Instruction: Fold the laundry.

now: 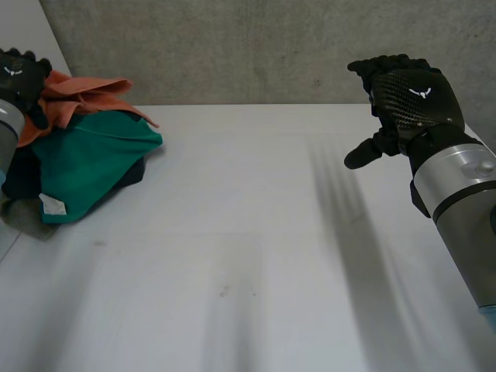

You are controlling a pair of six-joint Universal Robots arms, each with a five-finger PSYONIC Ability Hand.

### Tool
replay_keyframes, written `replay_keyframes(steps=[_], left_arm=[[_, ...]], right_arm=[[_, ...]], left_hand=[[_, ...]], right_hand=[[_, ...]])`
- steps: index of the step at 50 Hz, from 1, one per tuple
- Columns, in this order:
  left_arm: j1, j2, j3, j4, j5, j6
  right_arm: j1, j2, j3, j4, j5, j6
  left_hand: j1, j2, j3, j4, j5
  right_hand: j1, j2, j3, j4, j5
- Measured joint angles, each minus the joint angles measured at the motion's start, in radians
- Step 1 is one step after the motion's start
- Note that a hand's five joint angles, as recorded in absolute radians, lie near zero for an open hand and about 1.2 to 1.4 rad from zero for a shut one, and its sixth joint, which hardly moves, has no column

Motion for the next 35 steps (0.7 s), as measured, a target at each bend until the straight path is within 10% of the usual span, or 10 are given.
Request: replay_keyframes(steps=[9, 21, 35], left_arm=[[0.005, -0.069, 0.012, 0.077, 0.054, 0.023], [-0.166, 0.198, -0.141, 0.206, 0.061, -0.101], [-0.622, 0.326, -0.359, 0.249, 0.132, -0.607]], right_arm=[[0.001, 0.008, 0.001, 0.000, -0.003, -0.008], [-0.013, 0.007, -0.008, -0.003, -0.003, -0.039], [-0.071, -0.012, -0.027, -0.008, -0.001, -0.042]], left_hand=[[0.817, 0.844, 0.841, 0.846, 0.808], [0.817, 0.883, 0.887, 0.893, 0.818], [0.817, 0.891, 0.895, 0.893, 0.818]], right_hand=[[0.000, 0.000, 0.000, 0.000, 0.000], [0.000, 0.000, 0.000, 0.000, 0.000], [0.000, 0.000, 0.000, 0.000, 0.000]])
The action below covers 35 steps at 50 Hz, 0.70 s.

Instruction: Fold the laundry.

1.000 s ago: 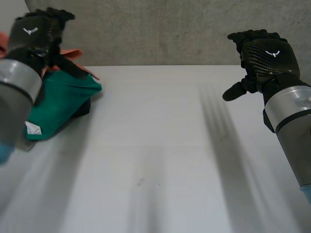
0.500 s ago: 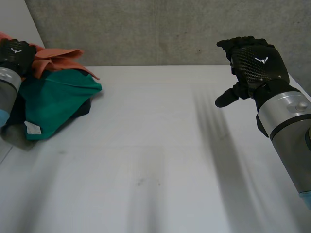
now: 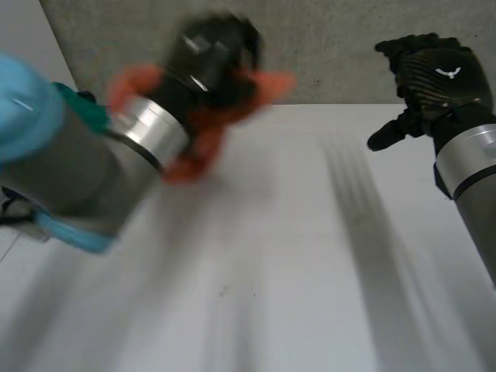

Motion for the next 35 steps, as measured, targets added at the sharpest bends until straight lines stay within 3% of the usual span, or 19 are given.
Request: replay_keyframes(steps=[7, 8, 10, 11, 13, 23, 30, 35], left_arm=[[-0.140, -0.249, 0.060, 0.013, -0.002, -0.053], [-0.148, -0.280, 0.075, 0.011, -0.004, -0.053], [-0.158, -0.329, 0.100, 0.002, -0.011, -0.048], [-0.161, -0.349, 0.113, -0.006, -0.014, -0.043], [-0.164, -0.366, 0.128, -0.021, -0.019, -0.033], [-0.124, -0.165, 0.080, -0.094, -0.024, 0.026], [-0.018, 0.011, -0.026, -0.131, -0.015, 0.086], [0.083, -0.005, -0.040, -0.152, 0.016, 0.236]], right_arm=[[-0.082, -0.007, -0.012, -0.001, 0.001, 0.002], [-0.093, -0.007, -0.015, 0.000, 0.001, 0.002], [-0.109, -0.006, -0.021, 0.002, 0.001, 0.002], [-0.117, -0.004, -0.026, 0.004, 0.001, 0.001], [-0.128, -0.001, -0.033, 0.009, 0.000, -0.001], [-0.130, 0.039, -0.076, 0.098, -0.046, -0.123], [-0.116, 0.079, -0.079, 0.308, -0.125, -0.362], [-0.084, 0.115, -0.039, 0.427, -0.148, -0.489]], left_hand=[[-0.023, -0.037, -0.038, -0.039, -0.014], [-0.195, -0.222, -0.221, -0.224, -0.159], [-0.357, -0.364, -0.361, -0.367, -0.298], [-0.709, -0.693, -0.685, -0.676, -0.607], [-0.895, -0.898, -0.885, -0.898, -0.828], [-0.910, -0.957, -0.954, -0.965, -0.893], [-0.907, -0.954, -0.952, -0.962, -0.889], [-0.848, -0.915, -0.922, -0.918, -0.840]], right_hand=[[0.000, 0.000, 0.000, 0.000, 0.000], [0.000, 0.000, 0.000, 0.000, 0.000], [0.000, 0.000, 0.000, 0.000, 0.000], [0.000, 0.000, 0.000, 0.000, 0.000], [0.000, 0.000, 0.000, 0.000, 0.000], [0.000, 0.000, 0.000, 0.000, 0.000], [0.000, 0.000, 0.000, 0.000, 0.000], [0.001, 0.004, 0.004, 0.003, 0.002]])
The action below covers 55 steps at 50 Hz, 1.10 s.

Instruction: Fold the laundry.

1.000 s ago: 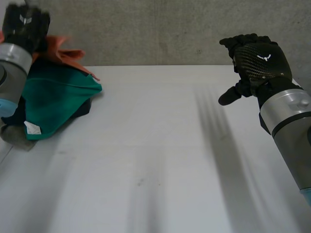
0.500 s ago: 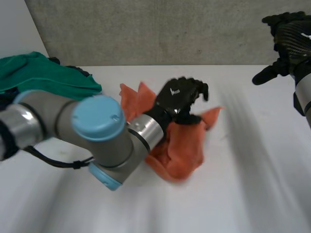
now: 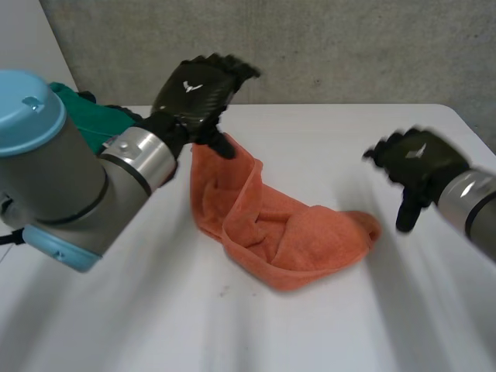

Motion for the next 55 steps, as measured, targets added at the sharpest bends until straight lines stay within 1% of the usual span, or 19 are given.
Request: replay_keyframes(steps=[5, 8, 12, 18, 21, 22, 23, 25, 26, 27, 29, 31, 32, 35, 38, 41, 47, 53, 55], left_arm=[[0.090, -0.156, 0.069, -0.039, 0.115, 0.262], [0.114, -0.287, 0.143, -0.066, 0.219, 0.434], [0.118, -0.415, 0.227, -0.086, 0.309, 0.560], [0.093, -0.541, 0.317, -0.107, 0.372, 0.609], [0.069, -0.586, 0.351, -0.126, 0.385, 0.608], [0.061, -0.598, 0.362, -0.133, 0.386, 0.606], [0.055, -0.606, 0.368, -0.137, 0.386, 0.605], [0.046, -0.619, 0.382, -0.145, 0.383, 0.603], [0.042, -0.623, 0.387, -0.147, 0.375, 0.602], [0.040, -0.624, 0.391, -0.147, 0.364, 0.601], [0.038, -0.624, 0.395, -0.146, 0.340, 0.600], [0.037, -0.621, 0.395, -0.141, 0.322, 0.600], [0.035, -0.601, 0.390, -0.116, 0.253, 0.596], [0.032, -0.549, 0.370, -0.082, 0.172, 0.587], [0.028, -0.422, 0.311, -0.039, 0.085, 0.557], [0.024, -0.294, 0.246, -0.015, 0.050, 0.502], [0.006, -0.001, 0.092, 0.003, 0.002, 0.331], [-0.001, 0.133, -0.025, 0.005, -0.030, 0.249], [-0.002, 0.126, -0.046, 0.007, -0.032, 0.245]], right_arm=[[0.074, 0.039, 0.090, -0.035, -0.001, -0.032], [0.112, 0.068, 0.192, -0.169, 0.002, -0.025], [0.130, 0.100, 0.290, -0.333, 0.003, -0.018], [0.139, 0.168, 0.369, -0.530, 0.007, -0.015], [0.140, 0.201, 0.377, -0.587, 0.008, -0.015], [0.139, 0.214, 0.375, -0.604, 0.008, -0.015], [0.138, 0.221, 0.372, -0.612, 0.008, -0.015], [0.136, 0.235, 0.364, -0.624, 0.007, -0.015], [0.134, 0.240, 0.355, -0.628, 0.007, -0.016], [0.132, 0.243, 0.345, -0.630, 0.008, -0.016], [0.130, 0.246, 0.327, -0.628, 0.009, -0.016], [0.130, 0.245, 0.320, -0.627, 0.011, -0.017], [0.127, 0.232, 0.292, -0.621, 0.024, -0.018], [0.125, 0.195, 0.263, -0.611, 0.045, -0.021], [0.122, 0.098, 0.215, -0.574, 0.086, -0.030], [0.117, 0.029, 0.171, -0.527, 0.107, -0.035], [0.079, -0.084, -0.010, -0.294, 0.129, -0.038], [0.059, -0.107, -0.147, -0.118, 0.118, -0.029], [0.063, -0.111, -0.169, -0.095, 0.112, -0.028]], left_hand=[[0.010, 0.009, 0.013, 0.014, 0.009], [0.010, 0.009, 0.013, 0.014, 0.009], [0.010, 0.009, 0.013, 0.014, 0.009], [0.010, 0.012, 0.016, 0.015, 0.011], [0.149, 0.136, 0.139, 0.137, 0.133], [0.295, 0.261, 0.264, 0.262, 0.257], [0.295, 0.261, 0.264, 0.262, 0.257], [0.693, 0.640, 0.639, 0.639, 0.625], [0.758, 0.733, 0.733, 0.721, 0.706], [0.846, 0.831, 0.831, 0.825, 0.809], [0.877, 0.901, 0.899, 0.902, 0.874], [0.877, 0.912, 0.912, 0.915, 0.875], [0.877, 0.915, 0.915, 0.918, 0.875], [0.877, 0.915, 0.915, 0.918, 0.875], [0.877, 0.915, 0.915, 0.918, 0.875], [0.877, 0.916, 0.915, 0.918, 0.875], [0.877, 0.917, 0.915, 0.918, 0.875], [0.862, 0.898, 0.897, 0.909, 0.867], [0.123, 0.198, 0.229, 0.216, 0.206]], right_hand=[[0.003, 0.000, 0.017, 0.018, 0.013], [0.003, 0.000, 0.024, 0.018, 0.020], [0.003, 0.000, 0.024, 0.018, 0.021], [0.058, 0.079, 0.085, 0.083, 0.075], [0.229, 0.244, 0.242, 0.240, 0.234], [0.342, 0.363, 0.358, 0.357, 0.332], [0.427, 0.458, 0.450, 0.450, 0.421], [0.687, 0.744, 0.729, 0.730, 0.720], [0.798, 0.851, 0.839, 0.841, 0.828], [0.843, 0.895, 0.885, 0.879, 0.865], [0.869, 0.960, 0.960, 0.967, 0.929], [0.869, 0.960, 0.964, 0.974, 0.929], [0.869, 0.960, 0.971, 0.979, 0.929], [0.869, 0.960, 0.971, 0.980, 0.929], [0.869, 0.960, 0.971, 0.980, 0.929], [0.869, 0.960, 0.973, 0.981, 0.929], [0.869, 0.960, 0.974, 0.983, 0.929], [0.869, 0.960, 0.974, 0.983, 0.929], [0.869, 0.960, 0.974, 0.983, 0.929]])
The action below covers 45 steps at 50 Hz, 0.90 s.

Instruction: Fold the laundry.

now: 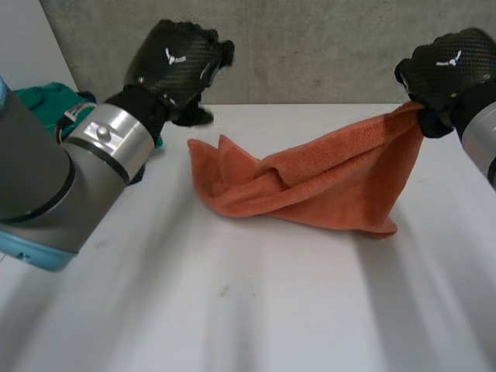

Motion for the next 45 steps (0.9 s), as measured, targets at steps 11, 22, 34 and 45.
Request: replay_keyframes(steps=[11, 22, 34, 45], left_arm=[[-0.002, -0.383, 0.146, 0.039, 0.045, 0.006], [-0.067, -0.624, 0.323, 0.039, 0.168, -0.025], [0.020, -0.500, 0.269, 0.039, 0.028, -0.105], [0.067, -0.347, 0.202, 0.057, -0.006, -0.125]], right_arm=[[0.118, -0.099, -0.027, 0.008, -0.055, 0.003], [0.179, -0.222, -0.009, 0.005, -0.117, 0.008], [0.030, -0.122, 0.068, 0.064, -0.090, -0.006], [-0.081, 0.186, -0.055, 0.107, -0.071, -0.001]], left_hand=[[-0.204, -0.263, -0.281, -0.283, -0.267], [0.305, 0.185, 0.134, 0.145, 0.150], [0.743, 0.719, 0.686, 0.701, 0.647], [0.743, 0.719, 0.686, 0.702, 0.647]], right_hand=[[0.000, 0.000, 0.000, 0.000, 0.000], [0.000, 0.000, 0.001, 0.000, 0.000], [0.000, 0.000, 0.001, 0.000, 0.000], [0.000, 0.000, 0.001, 0.000, 0.000]])
